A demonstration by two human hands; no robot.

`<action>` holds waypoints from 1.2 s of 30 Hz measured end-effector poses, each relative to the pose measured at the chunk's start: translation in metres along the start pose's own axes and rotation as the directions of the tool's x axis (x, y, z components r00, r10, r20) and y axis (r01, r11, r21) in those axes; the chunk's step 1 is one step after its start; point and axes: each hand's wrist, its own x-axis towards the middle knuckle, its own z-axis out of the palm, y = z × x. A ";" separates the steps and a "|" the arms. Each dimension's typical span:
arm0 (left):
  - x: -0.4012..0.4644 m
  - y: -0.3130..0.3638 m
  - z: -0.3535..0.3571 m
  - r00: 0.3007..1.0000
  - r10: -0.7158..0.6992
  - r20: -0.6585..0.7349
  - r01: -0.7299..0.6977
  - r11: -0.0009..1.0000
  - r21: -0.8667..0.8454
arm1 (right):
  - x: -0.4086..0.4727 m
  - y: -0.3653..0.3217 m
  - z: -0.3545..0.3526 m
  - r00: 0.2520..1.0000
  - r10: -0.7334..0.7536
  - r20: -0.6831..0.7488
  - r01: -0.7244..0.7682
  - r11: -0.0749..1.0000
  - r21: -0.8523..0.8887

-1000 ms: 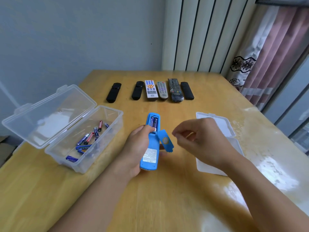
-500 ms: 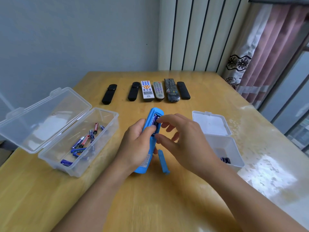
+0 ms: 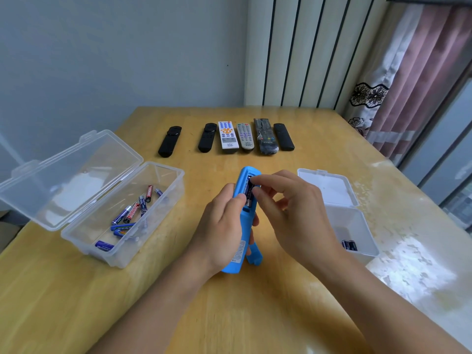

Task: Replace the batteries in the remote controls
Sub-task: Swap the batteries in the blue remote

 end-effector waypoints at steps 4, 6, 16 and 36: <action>-0.001 0.000 0.003 1.000 0.014 -0.024 -0.015 1.000 -0.002 | -0.003 0.001 0.002 0.999 -0.036 -0.015 0.036 0.999 -0.012; -0.001 0.001 0.002 1.000 0.007 -0.022 -0.007 1.000 0.011 | -0.001 0.002 0.003 0.999 -0.026 -0.019 0.026 1.000 0.012; 0.002 -0.001 0.002 0.997 -0.077 0.031 0.079 0.992 -0.101 | 0.002 -0.001 0.006 1.000 0.007 -0.009 -0.007 0.999 -0.033; 0.002 -0.010 0.002 0.980 -0.143 0.137 0.139 0.990 0.036 | 0.014 0.003 -0.029 0.971 -0.024 0.237 0.073 0.977 -0.201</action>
